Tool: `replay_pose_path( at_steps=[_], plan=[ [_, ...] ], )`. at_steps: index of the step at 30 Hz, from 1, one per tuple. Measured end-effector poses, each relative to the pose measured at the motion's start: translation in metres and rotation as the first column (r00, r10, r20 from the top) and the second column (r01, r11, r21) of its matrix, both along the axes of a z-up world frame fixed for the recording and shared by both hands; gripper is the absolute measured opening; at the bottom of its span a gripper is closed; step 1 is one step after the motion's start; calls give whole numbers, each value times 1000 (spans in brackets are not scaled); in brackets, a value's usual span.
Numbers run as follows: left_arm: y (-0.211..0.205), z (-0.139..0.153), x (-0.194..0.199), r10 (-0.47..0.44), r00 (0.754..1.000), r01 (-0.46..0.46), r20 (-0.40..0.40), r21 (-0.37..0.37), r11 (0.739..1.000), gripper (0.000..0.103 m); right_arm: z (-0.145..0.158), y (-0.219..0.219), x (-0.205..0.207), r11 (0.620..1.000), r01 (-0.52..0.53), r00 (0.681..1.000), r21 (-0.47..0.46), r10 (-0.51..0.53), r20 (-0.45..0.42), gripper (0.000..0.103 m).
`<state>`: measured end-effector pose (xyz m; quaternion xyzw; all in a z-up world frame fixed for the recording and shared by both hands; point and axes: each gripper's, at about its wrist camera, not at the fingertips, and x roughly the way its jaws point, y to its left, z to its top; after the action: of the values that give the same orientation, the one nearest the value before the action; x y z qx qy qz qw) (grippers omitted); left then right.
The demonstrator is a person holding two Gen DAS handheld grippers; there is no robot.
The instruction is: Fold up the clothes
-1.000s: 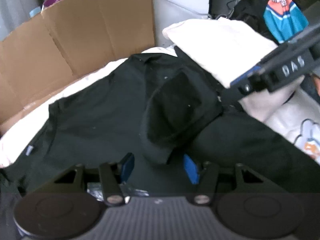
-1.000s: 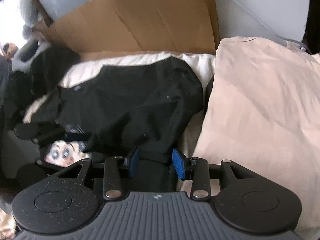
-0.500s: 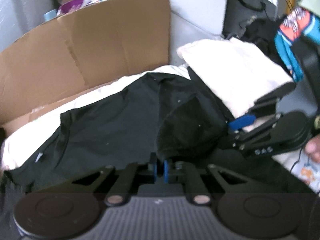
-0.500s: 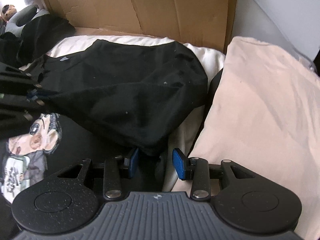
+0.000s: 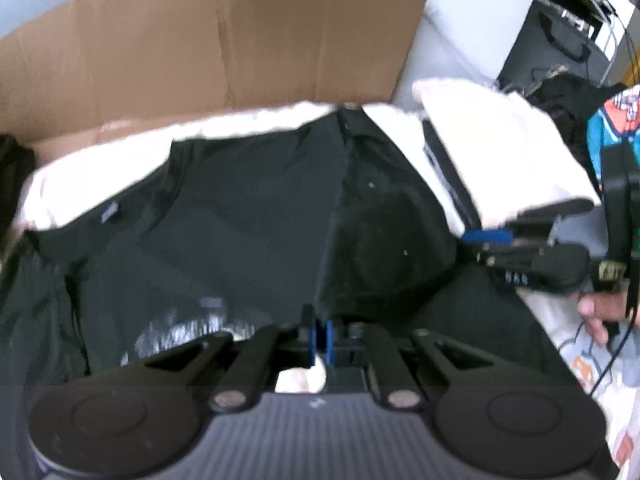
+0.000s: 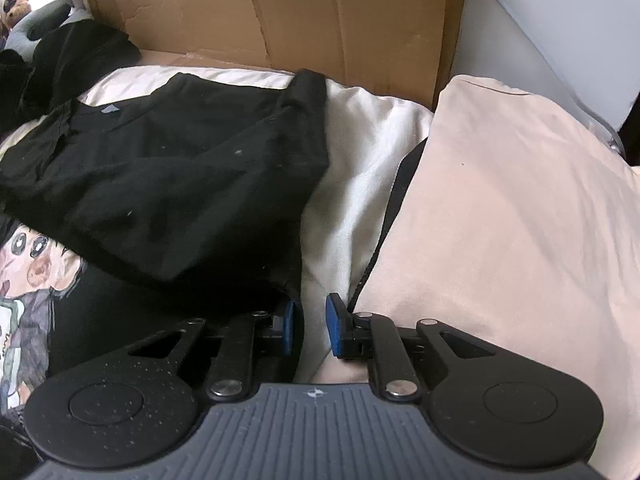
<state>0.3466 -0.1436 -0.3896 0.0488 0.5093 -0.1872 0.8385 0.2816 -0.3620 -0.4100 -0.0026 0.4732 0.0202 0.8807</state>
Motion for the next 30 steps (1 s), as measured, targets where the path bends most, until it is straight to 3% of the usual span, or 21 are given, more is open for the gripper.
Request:
replay_pose_path(
  at_steps=[6, 11, 13, 17, 25, 27, 28, 30],
  plan=[
    [3, -12, -12, -27, 997, 28, -66, 14, 1000, 6, 0, -1, -2, 1000, -1, 1000, -2, 1, 6, 22],
    [8, -6, -17, -72, 993, 76, -97, 37, 996, 13, 1, -1, -3, 1000, 20, 1000, 3, -20, 3, 22],
    [12, 3, -16, -69, 995, 72, -79, 42, 997, 20, 3, -1, -5, 999, 34, 999, 12, -34, -5, 22],
    [17, 23, -2, -54, 998, 55, -10, 28, 998, 23, 14, -2, -13, 997, 53, 999, 59, -53, -14, 23],
    [-8, 37, 36, -7, 996, 15, 84, -98, 995, 29, 44, -3, -26, 991, 55, 997, 119, -61, 49, 23],
    [-20, 35, 40, -4, 995, 16, 96, -130, 991, 39, 47, -6, -22, 988, 76, 994, 133, -86, 73, 23],
    [-26, 32, 40, -4, 995, 19, 101, -146, 989, 49, 47, -7, -19, 986, 93, 991, 140, -105, 85, 23],
    [-37, 26, 40, -22, 994, 40, 109, -171, 984, 54, 47, -10, -14, 979, 133, 982, 155, -151, 111, 23]
  ],
)
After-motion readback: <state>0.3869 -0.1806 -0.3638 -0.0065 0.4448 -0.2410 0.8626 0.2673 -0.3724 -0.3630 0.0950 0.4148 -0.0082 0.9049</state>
